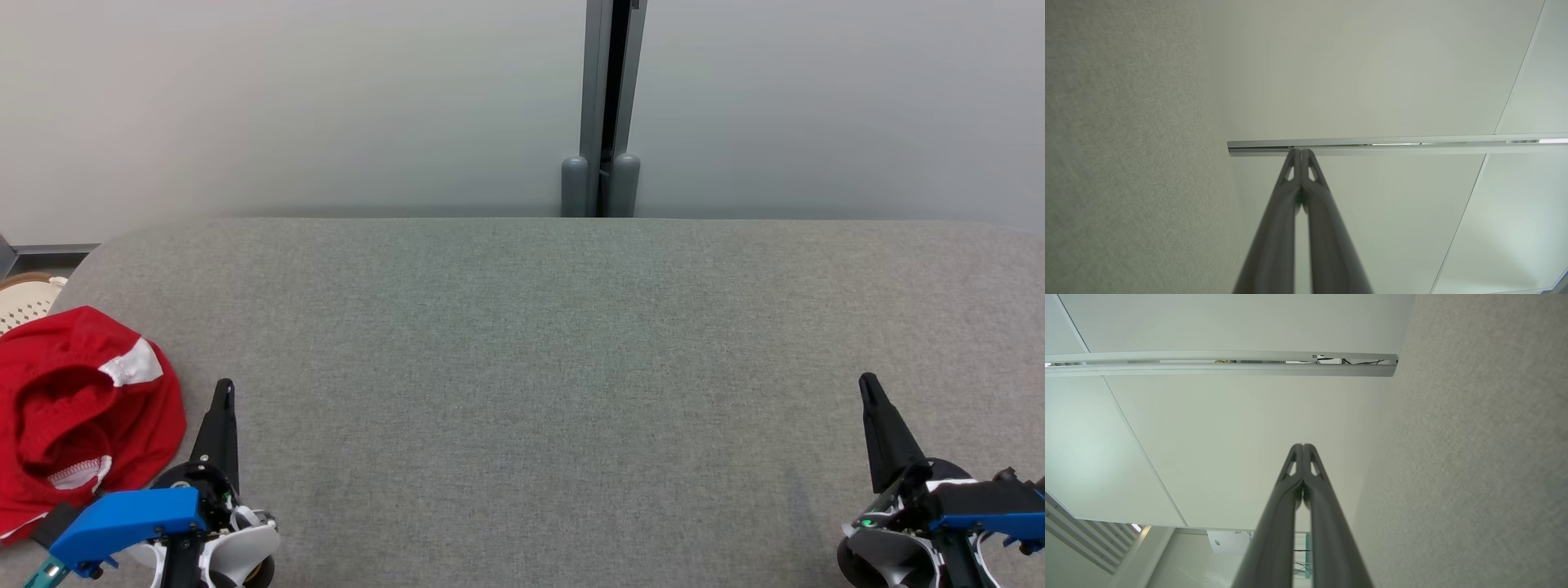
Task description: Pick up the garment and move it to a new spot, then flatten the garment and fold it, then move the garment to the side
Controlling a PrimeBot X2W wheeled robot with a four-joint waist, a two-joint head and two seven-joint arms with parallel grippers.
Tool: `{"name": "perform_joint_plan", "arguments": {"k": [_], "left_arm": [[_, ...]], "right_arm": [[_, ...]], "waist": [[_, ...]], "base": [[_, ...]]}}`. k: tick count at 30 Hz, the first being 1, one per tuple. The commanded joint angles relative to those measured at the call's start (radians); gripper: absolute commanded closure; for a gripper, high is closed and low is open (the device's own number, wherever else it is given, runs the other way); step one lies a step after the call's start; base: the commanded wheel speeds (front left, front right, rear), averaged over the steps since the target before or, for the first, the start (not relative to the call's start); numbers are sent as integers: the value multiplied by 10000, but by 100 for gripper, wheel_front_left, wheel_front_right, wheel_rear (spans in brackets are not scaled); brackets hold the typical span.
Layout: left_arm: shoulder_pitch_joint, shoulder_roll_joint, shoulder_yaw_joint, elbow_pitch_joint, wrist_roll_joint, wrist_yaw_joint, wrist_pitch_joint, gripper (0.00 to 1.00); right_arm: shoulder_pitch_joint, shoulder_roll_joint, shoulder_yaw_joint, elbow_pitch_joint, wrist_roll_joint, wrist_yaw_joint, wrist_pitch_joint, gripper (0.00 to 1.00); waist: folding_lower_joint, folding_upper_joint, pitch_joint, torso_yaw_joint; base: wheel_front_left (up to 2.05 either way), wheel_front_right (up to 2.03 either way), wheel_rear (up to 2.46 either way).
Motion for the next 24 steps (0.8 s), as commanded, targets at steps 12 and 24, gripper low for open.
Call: {"name": "perform_joint_plan", "arguments": {"k": [12,24], "left_arm": [[-92,-18,14,-50,-25,-93,30,100],[-92,-18,14,-50,-25,-93,29,100]], "right_arm": [[-85,-56,-20,-29,27,4,22,100],[-86,-56,-19,-29,27,4,22,100]], "waist": [[0,-1,0,0],[0,-1,0,0]], "base": [[0,0,0],[0,0,0]]}}
